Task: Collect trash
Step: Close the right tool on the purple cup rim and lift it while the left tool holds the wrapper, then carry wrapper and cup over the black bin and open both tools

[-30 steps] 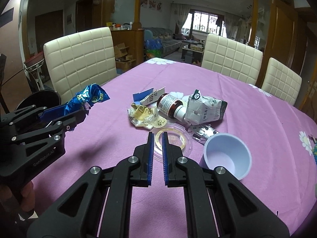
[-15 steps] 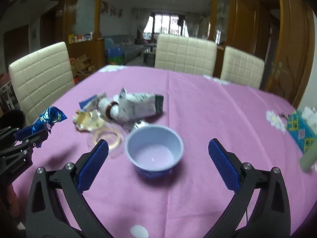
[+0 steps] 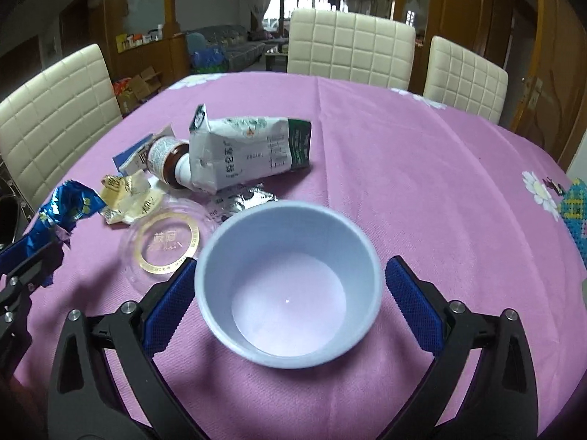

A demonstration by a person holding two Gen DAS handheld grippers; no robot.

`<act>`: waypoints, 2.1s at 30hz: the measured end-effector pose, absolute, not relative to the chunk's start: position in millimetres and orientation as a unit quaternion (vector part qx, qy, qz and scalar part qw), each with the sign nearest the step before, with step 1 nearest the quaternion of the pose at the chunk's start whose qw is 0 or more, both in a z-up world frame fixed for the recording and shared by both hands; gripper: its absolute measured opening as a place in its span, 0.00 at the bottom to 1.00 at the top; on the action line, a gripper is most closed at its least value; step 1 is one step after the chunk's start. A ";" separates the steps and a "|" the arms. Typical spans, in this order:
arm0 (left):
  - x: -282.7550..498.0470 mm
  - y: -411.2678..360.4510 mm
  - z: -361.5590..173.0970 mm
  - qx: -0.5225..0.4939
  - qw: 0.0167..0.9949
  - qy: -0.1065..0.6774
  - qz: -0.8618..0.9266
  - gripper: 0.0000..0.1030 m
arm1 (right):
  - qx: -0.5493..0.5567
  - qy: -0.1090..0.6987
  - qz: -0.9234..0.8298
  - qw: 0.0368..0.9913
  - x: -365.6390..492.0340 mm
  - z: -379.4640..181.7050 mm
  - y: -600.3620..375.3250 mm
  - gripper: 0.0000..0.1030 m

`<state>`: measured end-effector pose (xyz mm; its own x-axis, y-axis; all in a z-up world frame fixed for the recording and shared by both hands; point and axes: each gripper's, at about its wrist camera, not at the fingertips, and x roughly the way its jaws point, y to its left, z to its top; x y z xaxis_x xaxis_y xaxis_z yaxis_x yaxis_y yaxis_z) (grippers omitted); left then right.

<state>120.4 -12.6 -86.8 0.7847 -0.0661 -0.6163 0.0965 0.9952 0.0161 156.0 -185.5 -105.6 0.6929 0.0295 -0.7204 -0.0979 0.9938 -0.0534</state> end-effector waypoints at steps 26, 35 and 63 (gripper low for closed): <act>89.6 75.2 -68.0 0.017 0.956 0.288 0.053 0.30 | -0.144 0.313 0.167 0.924 105.9 -60.9 -54.4 0.79; 73.4 118.0 -64.7 0.011 0.953 0.284 0.101 0.30 | -0.163 0.303 0.216 0.914 100.4 -55.3 -3.4 0.79; 36.4 236.1 -81.5 -0.062 0.926 0.289 0.233 0.75 | -0.215 0.300 0.298 0.880 77.1 -71.3 104.6 0.79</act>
<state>36.4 236.1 -81.5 0.7237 0.3963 -0.5650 -0.4682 0.8834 0.0200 77.1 104.6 -71.3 0.6425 0.3966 -0.6557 -0.6541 0.7295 -0.1997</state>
